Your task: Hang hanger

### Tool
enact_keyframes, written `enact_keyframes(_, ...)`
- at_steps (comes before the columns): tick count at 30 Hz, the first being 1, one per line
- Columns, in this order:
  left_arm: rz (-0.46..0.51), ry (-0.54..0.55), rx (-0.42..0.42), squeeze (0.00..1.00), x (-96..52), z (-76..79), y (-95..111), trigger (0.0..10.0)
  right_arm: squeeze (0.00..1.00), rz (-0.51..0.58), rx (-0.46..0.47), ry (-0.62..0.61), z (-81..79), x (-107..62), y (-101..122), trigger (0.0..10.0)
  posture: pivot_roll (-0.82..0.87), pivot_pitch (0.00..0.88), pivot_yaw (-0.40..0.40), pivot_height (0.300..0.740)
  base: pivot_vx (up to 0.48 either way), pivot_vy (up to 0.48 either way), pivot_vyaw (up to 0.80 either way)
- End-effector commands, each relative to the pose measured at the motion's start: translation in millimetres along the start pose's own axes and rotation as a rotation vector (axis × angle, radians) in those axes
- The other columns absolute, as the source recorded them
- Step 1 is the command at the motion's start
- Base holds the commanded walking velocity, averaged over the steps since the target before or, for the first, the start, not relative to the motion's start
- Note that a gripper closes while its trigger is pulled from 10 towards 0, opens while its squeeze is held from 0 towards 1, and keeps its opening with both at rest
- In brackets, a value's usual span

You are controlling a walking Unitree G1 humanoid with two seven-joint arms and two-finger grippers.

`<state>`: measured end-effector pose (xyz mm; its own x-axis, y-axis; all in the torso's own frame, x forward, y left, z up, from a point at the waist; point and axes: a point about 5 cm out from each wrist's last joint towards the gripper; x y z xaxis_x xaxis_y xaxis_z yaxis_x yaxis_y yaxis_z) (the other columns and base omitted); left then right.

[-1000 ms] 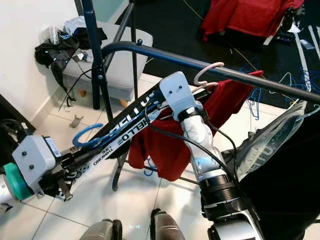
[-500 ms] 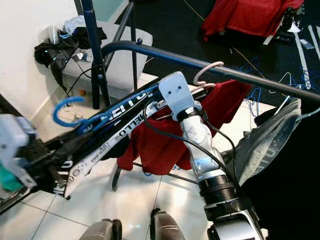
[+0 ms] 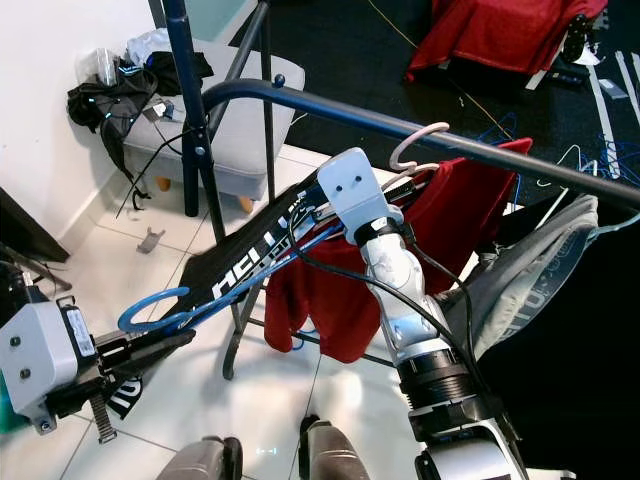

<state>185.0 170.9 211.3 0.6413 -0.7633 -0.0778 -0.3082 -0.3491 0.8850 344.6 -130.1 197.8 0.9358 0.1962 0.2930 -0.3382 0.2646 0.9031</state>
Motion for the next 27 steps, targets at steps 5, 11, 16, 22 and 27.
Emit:
enact_keyframes(5, -0.061, -0.070, 0.053, 0.00, -4.2, 5.1, -5.5, 10.0, 0.00, -0.068, 0.003, -0.032, 5.6, -5.9, -14.0, 0.0, 0.01, 0.146, 0.007, 0.740, 0.000, 0.000, 0.00)
enact_keyframes(11, -0.055, -0.009, 0.046, 0.00, -2.4, 0.7, -8.3, 10.0, 0.00, -0.059, 0.008, -0.034, 6.1, -3.8, -12.5, 0.0, 0.00, 0.145, 0.001, 0.740, 0.000, 0.000, 0.00)
enact_keyframes(16, -0.034, 0.091, 0.009, 0.00, 1.2, -9.3, -10.0, 10.0, 0.00, -0.042, 0.037, -0.012, 1.0, -3.8, -9.8, 0.0, 0.00, 0.143, 0.003, 0.740, 0.000, 0.000, 0.00)
enact_keyframes(22, -0.088, 0.049, 0.117, 0.00, 15.2, -4.1, -19.0, 10.0, 0.00, 0.046, 0.493, 0.275, -50.8, -12.2, 27.4, 0.0, -0.01, 0.140, 0.018, 0.740, 0.000, 0.000, 0.00)
enact_keyframes(27, -0.109, 0.063, 0.132, 0.00, 12.9, -9.4, -21.3, 10.0, 0.00, 0.038, 0.745, 0.632, -89.1, -39.6, 53.4, 2.7, 0.00, 0.137, 0.017, 0.740, 0.000, 0.000, 0.00)
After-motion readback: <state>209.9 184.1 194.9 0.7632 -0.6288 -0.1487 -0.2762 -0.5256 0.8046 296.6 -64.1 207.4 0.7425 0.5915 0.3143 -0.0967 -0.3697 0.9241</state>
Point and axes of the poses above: a point about 5 cm out from each wrist's last joint towards the gripper, its own x axis pointing out of the wrist towards the gripper, its own y axis along the axis of the wrist's last joint, z = x × y, and after that the axes turned 9 degrees about x, right-handed
